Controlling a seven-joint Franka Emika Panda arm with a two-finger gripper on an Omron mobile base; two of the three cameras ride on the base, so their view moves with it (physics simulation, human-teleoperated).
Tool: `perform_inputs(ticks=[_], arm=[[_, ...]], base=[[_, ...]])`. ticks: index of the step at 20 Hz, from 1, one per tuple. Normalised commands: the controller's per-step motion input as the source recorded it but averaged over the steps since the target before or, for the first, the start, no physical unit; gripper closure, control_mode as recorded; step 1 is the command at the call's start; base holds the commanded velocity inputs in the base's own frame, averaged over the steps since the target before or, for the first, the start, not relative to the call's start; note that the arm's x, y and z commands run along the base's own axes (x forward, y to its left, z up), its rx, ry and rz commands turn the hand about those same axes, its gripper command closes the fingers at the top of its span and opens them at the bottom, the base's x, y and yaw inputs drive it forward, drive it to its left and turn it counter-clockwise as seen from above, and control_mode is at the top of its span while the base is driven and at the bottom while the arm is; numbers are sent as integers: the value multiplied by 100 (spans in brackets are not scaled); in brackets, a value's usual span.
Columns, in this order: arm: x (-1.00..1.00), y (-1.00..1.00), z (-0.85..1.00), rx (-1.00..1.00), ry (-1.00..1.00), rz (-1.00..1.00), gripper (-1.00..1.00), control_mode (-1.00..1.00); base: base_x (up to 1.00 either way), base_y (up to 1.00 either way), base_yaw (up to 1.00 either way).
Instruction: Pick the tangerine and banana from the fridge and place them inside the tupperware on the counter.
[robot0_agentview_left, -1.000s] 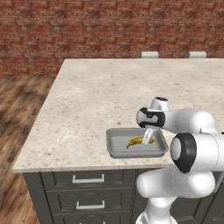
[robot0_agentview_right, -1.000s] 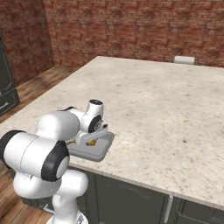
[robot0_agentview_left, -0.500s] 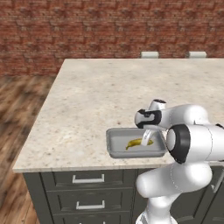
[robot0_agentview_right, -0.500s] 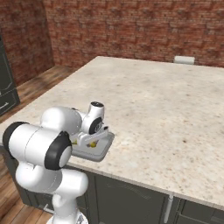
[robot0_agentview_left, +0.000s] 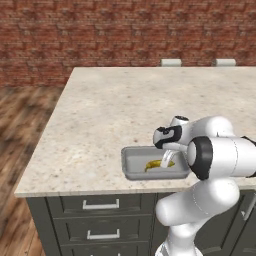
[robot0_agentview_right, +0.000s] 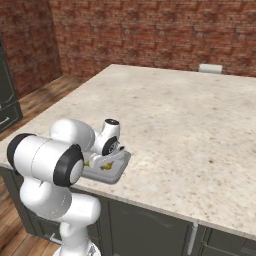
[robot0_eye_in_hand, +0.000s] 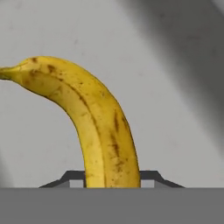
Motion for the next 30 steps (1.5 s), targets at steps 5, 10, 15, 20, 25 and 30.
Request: perform_inputs(ticks=[5, 10, 15, 20, 25, 30], arm=[[4, 4, -20, 0, 0, -1, -100, -100], [-4, 0, -5, 0, 0, 0, -100, -100], [-30, 0, 17, 0, 0, 0, -100, -100], [-40, 1, 51, 0, -1, -3, -100, -100], [-23, 2, 41, 0, 0, -6, -100, -100], [0, 4, 0, 0, -2, -5, -100, -100]], base=[[0, 0, 0], [0, 0, 0], [0, 0, 0], [0, 0, 0], [0, 0, 0], [0, 0, 0]])
